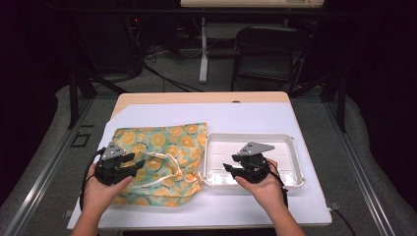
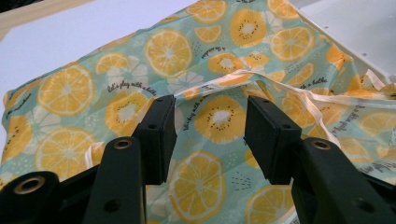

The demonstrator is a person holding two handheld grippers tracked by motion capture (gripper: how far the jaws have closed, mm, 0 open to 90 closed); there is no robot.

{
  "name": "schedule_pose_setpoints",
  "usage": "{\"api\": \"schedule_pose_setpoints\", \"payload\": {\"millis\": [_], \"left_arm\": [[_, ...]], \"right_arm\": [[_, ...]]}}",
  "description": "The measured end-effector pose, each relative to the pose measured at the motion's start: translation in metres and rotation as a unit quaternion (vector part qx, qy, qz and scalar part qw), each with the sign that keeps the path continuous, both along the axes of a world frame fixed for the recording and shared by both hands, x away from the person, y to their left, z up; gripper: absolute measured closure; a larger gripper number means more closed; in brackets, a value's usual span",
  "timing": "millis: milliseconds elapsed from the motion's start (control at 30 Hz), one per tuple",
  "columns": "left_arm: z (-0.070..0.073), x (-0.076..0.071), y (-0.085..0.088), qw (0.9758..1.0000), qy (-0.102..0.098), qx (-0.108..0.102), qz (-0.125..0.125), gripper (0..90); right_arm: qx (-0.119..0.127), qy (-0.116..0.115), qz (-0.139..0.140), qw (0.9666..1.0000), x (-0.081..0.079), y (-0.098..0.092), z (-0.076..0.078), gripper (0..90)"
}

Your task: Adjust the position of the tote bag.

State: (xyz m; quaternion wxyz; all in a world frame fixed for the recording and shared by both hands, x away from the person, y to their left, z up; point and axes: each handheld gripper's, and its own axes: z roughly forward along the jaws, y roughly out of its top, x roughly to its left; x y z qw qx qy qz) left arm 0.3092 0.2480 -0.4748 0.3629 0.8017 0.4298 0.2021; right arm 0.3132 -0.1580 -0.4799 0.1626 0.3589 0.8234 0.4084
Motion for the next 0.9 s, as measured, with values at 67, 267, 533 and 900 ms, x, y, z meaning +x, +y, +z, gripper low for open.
{"api": "schedule_pose_setpoints", "payload": {"millis": [67, 267, 533, 900], "left_arm": [[0.001, -0.001, 0.001, 1.0, -0.003, -0.001, 0.002, 53.4], [0.004, -0.007, 0.003, 0.9998, -0.015, -0.014, -0.001, 55.4], [0.005, -0.014, 0.009, 0.9998, -0.007, -0.019, -0.005, 56.9], [0.0, -0.021, 0.015, 0.9998, 0.012, -0.01, -0.009, 54.9]], "right_arm": [[-0.016, -0.006, 0.006, 0.9998, -0.003, 0.004, 0.002, 55.5], [-0.054, -0.011, 0.014, 0.9984, -0.005, 0.016, 0.001, 55.3], [-0.048, 0.002, 0.051, 0.9975, -0.002, 0.031, -0.004, 61.4], [-0.042, 0.008, 0.088, 0.9952, 0.002, 0.048, -0.007, 64.0]]}}
